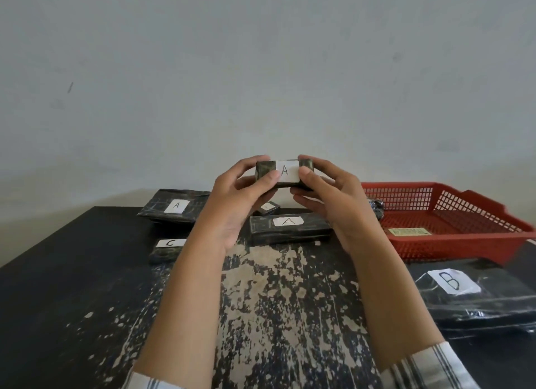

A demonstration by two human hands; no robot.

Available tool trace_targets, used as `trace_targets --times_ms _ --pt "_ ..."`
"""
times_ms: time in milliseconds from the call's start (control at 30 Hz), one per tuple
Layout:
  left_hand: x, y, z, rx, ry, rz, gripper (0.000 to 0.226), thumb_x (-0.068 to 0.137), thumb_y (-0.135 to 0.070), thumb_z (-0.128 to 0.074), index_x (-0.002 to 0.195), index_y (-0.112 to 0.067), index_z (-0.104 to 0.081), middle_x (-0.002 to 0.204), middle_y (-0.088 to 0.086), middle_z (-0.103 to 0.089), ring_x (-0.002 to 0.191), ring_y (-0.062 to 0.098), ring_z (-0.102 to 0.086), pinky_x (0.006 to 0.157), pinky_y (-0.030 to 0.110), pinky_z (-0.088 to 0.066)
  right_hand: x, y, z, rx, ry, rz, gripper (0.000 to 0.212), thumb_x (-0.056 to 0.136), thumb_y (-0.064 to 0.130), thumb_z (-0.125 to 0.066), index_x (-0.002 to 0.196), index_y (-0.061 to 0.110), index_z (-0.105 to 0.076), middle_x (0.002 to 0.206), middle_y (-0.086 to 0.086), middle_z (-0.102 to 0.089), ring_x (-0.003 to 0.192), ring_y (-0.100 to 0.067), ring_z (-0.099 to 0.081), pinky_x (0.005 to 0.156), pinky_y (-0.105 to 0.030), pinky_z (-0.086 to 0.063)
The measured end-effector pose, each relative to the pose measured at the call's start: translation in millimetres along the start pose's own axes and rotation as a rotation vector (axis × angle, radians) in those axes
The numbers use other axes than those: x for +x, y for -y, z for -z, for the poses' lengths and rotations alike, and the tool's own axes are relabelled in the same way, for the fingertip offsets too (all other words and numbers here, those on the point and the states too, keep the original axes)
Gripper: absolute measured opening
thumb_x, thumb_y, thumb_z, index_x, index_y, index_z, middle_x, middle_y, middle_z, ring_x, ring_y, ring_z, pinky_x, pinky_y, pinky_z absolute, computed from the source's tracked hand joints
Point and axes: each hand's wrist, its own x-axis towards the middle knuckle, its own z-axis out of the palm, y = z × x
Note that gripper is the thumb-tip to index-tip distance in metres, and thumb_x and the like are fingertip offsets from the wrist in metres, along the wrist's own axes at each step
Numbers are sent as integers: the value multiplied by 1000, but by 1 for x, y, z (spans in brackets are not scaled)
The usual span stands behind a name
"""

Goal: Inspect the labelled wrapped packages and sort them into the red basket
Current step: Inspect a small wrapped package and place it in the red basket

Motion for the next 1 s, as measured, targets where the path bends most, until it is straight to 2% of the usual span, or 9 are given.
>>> trace_targets --times_ms 100,233,400,533,667,867,1000 --pt "-2 1 -2 -7 -36 -24 35 68 -27 -82 103 -24 -78 96 1 -81 98 17 -75 99 34 -57 -1 3 0 1 9 9 32 99 21 -69 131 20 -70 106 -7 -80 95 -17 -79 84 -27 -63" --pt "-4 -2 -8 41 -86 -59 23 84 -15 -81 105 -25 -79 98 2 -81 100 18 -76 97 31 -57 -2 5 0 -3 29 14 34 96 22 -73 130 23 -70 104 -4 -81 98 -17 -79 88 -29 -63" --pt "-7 -7 -10 47 -71 -80 24 87 -14 -80 109 -24 -78 102 6 -80 97 14 -76 87 22 -58 -2 5 1 0 24 49 41 89 19 -79 130 20 -70 101 -7 -81 96 -21 -79 92 -32 -62" --pt "-8 -9 -8 84 -29 -98 29 85 -23 -80 113 -26 -76 98 0 -80 98 10 -75 89 22 -59 -3 9 1 2 30 77 42 89 18 -80 130 20 -70 101 -8 -81 99 -20 -78 92 -31 -61" --pt "-7 -9 -11 37 -75 -102 25 83 -24 -81 108 -24 -78 92 -2 -80 95 9 -75 88 23 -58 -4 11 0 -6 40 83 44 89 18 -80 131 21 -69 104 -8 -81 101 -19 -78 93 -32 -61" --pt "-8 -10 -16 16 -102 -100 19 86 -18 -80 104 -22 -79 92 -1 -81 90 7 -76 84 20 -58 -6 16 1 23 5 49 29 97 27 -70 125 19 -73 98 -4 -79 93 -16 -78 84 -29 -63" --pt "-9 -10 -18 26 -88 -96 21 85 -20 -81 106 -23 -79 95 2 -80 94 11 -76 89 25 -60 -7 19 1 25 -29 53 26 97 25 -69 122 17 -74 94 0 -80 93 -15 -78 80 -27 -63"
